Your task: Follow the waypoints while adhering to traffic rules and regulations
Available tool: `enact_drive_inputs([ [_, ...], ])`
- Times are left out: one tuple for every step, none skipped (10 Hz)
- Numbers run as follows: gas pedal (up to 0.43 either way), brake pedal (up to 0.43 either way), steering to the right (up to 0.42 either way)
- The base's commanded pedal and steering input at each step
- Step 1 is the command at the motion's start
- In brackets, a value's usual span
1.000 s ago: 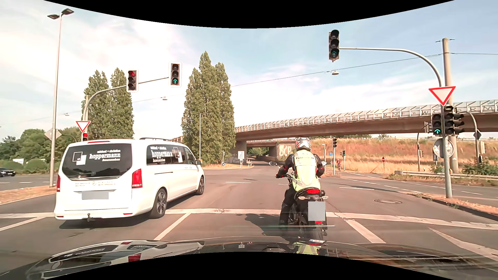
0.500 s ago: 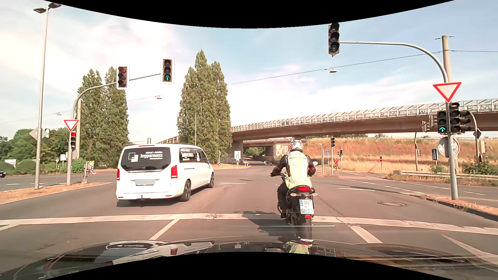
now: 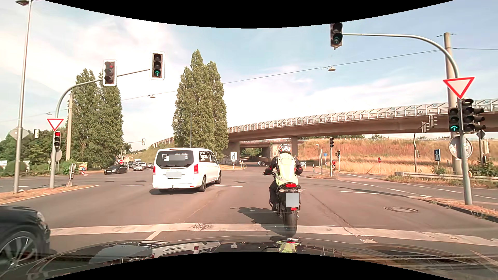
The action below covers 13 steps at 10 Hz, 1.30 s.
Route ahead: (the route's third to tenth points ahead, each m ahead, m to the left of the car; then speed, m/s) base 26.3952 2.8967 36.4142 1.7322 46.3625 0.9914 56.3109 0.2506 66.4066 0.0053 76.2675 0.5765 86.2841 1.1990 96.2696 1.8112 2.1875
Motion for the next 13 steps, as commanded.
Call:
enact_drive_inputs([
  [0.299,0.0,0.039],
  [0.299,0.0,0.031],
  [0.339,0.0,0.028],
  [0.358,0.0,0.028],
  [0.378,0.0,0.028],
  [0.398,0.0,0.028],
  [0.429,0.0,0.026],
  [0.449,0.0,0.023],
  [0.469,0.0,0.017],
  [0.469,0.0,0.012],
  [0.469,0.0,0.01],
  [0.469,0.0,0.009],
  [0.461,0.0,0.007],
])
